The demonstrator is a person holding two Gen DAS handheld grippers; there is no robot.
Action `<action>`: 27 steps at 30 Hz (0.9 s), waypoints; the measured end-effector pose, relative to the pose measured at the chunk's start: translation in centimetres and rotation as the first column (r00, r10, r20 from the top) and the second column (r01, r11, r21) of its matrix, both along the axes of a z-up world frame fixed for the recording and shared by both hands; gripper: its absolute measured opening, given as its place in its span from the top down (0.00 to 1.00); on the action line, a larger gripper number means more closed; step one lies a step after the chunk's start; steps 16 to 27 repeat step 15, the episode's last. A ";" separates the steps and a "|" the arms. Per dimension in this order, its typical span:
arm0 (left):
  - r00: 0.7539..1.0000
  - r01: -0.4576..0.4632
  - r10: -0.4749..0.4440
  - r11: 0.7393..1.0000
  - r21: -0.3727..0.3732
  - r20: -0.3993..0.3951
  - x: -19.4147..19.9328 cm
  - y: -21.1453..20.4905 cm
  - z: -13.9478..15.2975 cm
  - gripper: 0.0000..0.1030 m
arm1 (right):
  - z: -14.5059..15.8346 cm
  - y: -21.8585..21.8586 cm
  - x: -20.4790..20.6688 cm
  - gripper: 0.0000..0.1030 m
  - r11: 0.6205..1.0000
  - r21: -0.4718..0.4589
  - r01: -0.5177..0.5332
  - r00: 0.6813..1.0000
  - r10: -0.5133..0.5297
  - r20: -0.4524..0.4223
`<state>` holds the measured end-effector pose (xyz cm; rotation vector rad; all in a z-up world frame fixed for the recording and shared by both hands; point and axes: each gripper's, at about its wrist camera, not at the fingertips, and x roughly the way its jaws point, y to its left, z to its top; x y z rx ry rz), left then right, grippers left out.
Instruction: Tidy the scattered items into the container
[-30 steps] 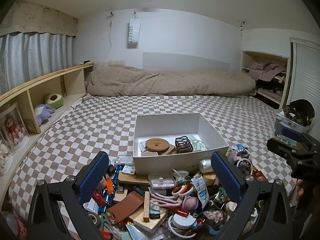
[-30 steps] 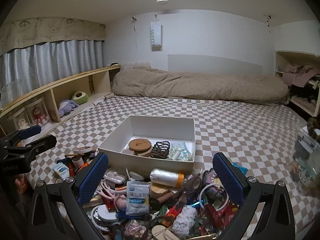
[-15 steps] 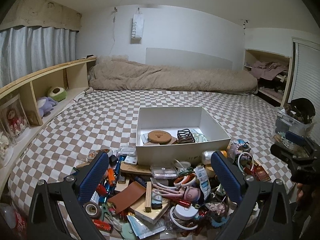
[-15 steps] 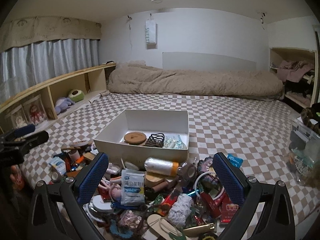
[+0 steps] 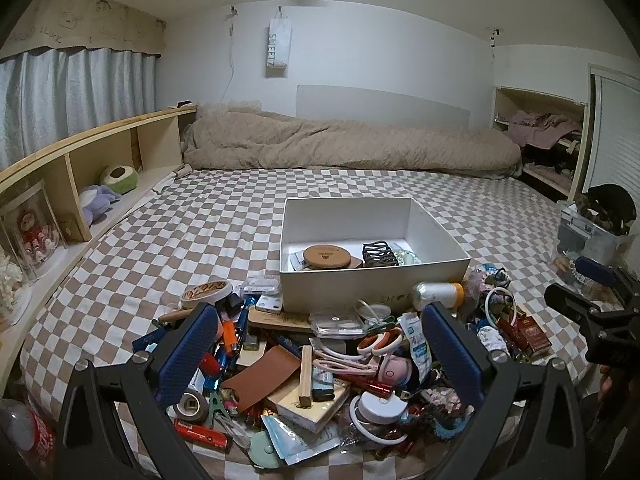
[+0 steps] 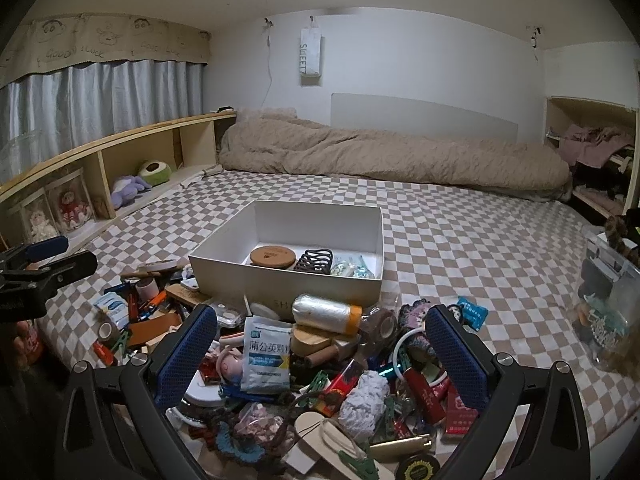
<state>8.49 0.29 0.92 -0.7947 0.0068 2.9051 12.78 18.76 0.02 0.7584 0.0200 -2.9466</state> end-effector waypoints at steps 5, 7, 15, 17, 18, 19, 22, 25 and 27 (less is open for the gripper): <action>1.000 -0.001 0.001 1.000 0.000 0.007 -0.1 0.0 -0.2 0.00 | 0.0 -0.1 0.0 0.00 1.000 -0.006 -0.001 1.000 0.001 0.005; 1.000 0.000 0.000 1.000 -0.001 0.008 -0.1 0.0 -0.2 0.00 | 0.0 -0.1 0.1 0.00 1.000 -0.007 -0.002 1.000 0.003 0.005; 1.000 0.007 -0.007 1.000 0.021 0.014 -0.1 -0.3 -0.5 0.00 | 0.1 -0.2 0.1 0.00 1.000 -0.013 -0.005 1.000 0.005 0.004; 1.000 0.007 -0.007 1.000 0.021 0.014 -0.1 -0.3 -0.5 0.00 | 0.1 -0.2 0.1 0.00 1.000 -0.013 -0.005 1.000 0.005 0.004; 1.000 0.007 -0.007 1.000 0.021 0.014 -0.1 -0.3 -0.5 0.00 | 0.1 -0.2 0.1 0.00 1.000 -0.013 -0.005 1.000 0.005 0.004; 1.000 0.007 -0.007 1.000 0.021 0.014 -0.1 -0.3 -0.5 0.00 | 0.1 -0.2 0.1 0.00 1.000 -0.013 -0.005 1.000 0.005 0.004; 1.000 0.007 -0.007 1.000 0.021 0.014 -0.1 -0.3 -0.5 0.00 | 0.1 -0.2 0.1 0.00 1.000 -0.013 -0.005 1.000 0.005 0.004; 1.000 0.007 -0.007 1.000 0.021 0.014 -0.1 -0.3 -0.5 0.00 | 0.1 -0.2 0.1 0.00 1.000 -0.013 -0.005 1.000 0.005 0.004; 1.000 0.007 -0.007 1.000 0.021 0.014 -0.1 -0.3 -0.5 0.00 | 0.1 -0.2 0.1 0.00 1.000 -0.013 -0.005 1.000 0.005 0.004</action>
